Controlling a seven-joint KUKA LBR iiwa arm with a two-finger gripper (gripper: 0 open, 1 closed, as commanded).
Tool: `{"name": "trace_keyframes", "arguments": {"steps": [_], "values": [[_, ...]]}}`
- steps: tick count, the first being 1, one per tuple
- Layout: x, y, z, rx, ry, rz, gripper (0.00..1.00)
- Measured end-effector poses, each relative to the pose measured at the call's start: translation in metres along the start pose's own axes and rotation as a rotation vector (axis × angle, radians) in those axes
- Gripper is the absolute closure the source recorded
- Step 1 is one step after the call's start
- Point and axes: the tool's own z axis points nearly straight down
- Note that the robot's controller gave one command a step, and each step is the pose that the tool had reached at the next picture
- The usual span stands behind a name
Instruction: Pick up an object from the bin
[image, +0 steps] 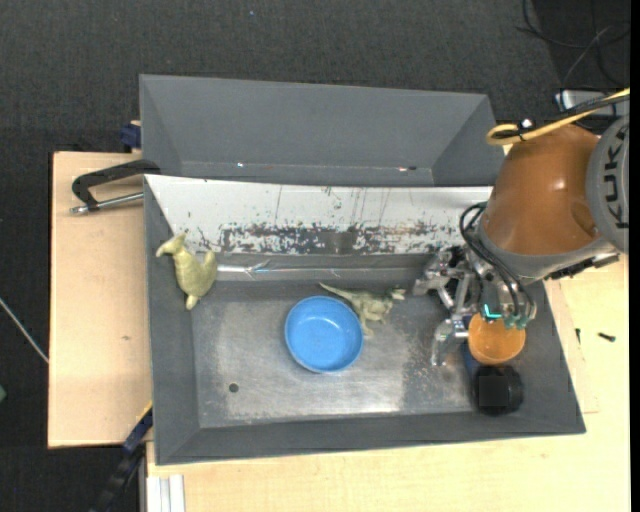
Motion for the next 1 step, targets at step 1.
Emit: {"name": "trace_keyframes", "arguments": {"steps": [1], "values": [[-0.0643, 0.0512, 0.0581, 0.000, -0.012, -0.290, 0.00]]}}
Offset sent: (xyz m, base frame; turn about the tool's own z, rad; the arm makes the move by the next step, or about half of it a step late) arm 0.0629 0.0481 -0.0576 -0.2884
